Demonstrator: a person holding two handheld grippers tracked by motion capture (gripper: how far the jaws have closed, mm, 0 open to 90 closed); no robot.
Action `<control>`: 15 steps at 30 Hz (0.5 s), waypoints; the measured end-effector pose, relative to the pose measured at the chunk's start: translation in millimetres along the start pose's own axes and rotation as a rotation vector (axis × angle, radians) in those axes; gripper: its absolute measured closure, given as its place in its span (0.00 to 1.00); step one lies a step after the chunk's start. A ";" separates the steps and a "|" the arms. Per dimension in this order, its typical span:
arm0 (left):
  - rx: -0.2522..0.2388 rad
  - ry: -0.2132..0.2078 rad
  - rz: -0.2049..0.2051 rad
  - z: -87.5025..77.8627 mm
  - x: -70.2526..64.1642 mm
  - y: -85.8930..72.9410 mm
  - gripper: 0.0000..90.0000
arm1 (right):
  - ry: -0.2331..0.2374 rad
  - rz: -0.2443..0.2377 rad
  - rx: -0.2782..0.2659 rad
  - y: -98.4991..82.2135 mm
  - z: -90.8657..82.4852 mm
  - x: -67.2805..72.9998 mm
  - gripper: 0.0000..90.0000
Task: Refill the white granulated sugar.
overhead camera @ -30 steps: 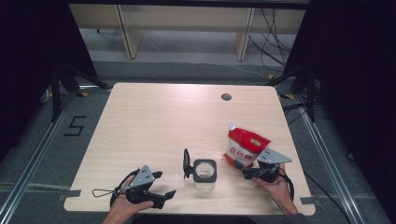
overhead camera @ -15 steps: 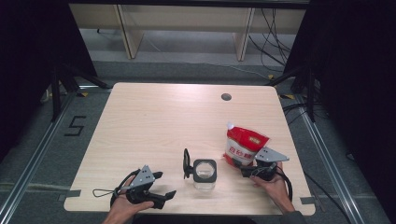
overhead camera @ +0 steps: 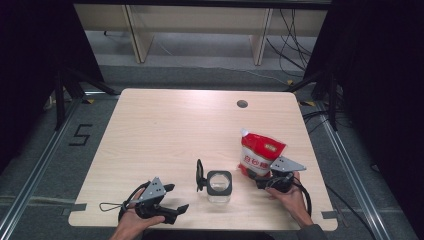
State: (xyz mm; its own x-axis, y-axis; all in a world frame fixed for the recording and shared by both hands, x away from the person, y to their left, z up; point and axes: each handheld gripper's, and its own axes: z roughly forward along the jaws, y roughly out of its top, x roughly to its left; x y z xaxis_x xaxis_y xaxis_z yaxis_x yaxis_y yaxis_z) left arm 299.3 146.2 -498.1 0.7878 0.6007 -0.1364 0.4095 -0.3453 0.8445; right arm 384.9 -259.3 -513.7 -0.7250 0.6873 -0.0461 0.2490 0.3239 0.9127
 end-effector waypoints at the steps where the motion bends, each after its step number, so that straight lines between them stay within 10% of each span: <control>1: -0.006 0.000 -0.007 0.6 -0.4 0.0 0.17 | 0.003 0.003 -0.002 0.2 0.3 0.1 0.30; 15: -0.006 -0.004 -0.006 0.4 -0.5 -0.2 0.17 | 0.000 0.002 -0.027 1.9 5.9 0.6 0.29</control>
State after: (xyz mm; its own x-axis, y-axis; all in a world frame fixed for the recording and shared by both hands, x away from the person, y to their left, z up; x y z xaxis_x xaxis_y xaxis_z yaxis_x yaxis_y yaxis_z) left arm 299.0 145.6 -498.4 0.7875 0.5994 -0.1435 0.4112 -0.3374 0.8468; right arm 388.8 -254.5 -514.5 -0.7246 0.6877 -0.0446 0.2327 0.3051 0.9235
